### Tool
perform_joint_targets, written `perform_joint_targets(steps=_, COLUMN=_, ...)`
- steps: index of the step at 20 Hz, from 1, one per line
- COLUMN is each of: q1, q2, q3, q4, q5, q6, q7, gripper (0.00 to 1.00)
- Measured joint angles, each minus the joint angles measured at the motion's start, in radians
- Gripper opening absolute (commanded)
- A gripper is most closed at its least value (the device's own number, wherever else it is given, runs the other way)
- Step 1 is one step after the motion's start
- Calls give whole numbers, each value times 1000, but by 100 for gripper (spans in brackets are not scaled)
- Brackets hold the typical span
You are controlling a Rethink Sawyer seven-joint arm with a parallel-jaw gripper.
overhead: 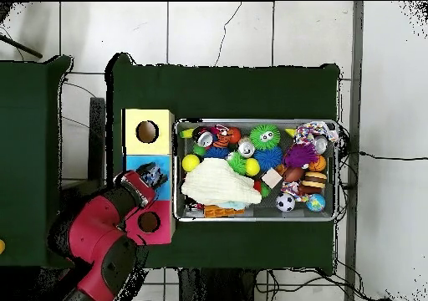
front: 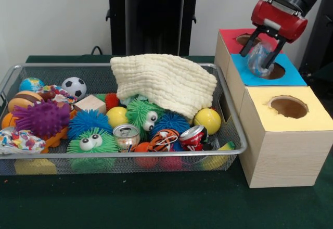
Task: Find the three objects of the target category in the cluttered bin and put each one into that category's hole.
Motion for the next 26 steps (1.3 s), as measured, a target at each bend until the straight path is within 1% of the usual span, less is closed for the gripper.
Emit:
perform_joint_targets(steps=11, q1=19, q2=35, q3=0, q4=9, q5=0, q6=0, q7=0, gripper=100)
perform_joint_targets(steps=15, q1=20, q2=33, q3=1, q4=14, q5=-1, q6=0, q7=0, gripper=100)
perform_joint_targets(steps=17, q1=13, q2=12, q3=1, q4=24, q5=-8, q6=0, q7=0, gripper=100)
perform_joint_targets(steps=20, q1=-13, q2=-48, q3=0, q4=47, q5=-38, q6=0, q7=0, gripper=100)
perform_joint_targets(steps=21, q1=-17, q2=-58, q3=0, q4=50, q5=-43, q6=0, q7=0, gripper=100)
perform_joint_targets(steps=22, q1=-42, q2=-106, q3=0, q4=66, q5=-72, q6=0, q7=0, gripper=100)
perform_joint_targets(steps=25, q1=-71, q2=-159, q3=0, q4=81, q5=-106, q6=0, q7=0, gripper=100)
perform_joint_targets(steps=26, q1=-94, q2=-200, q3=0, q4=90, q5=-137, q6=0, q7=0, gripper=100)
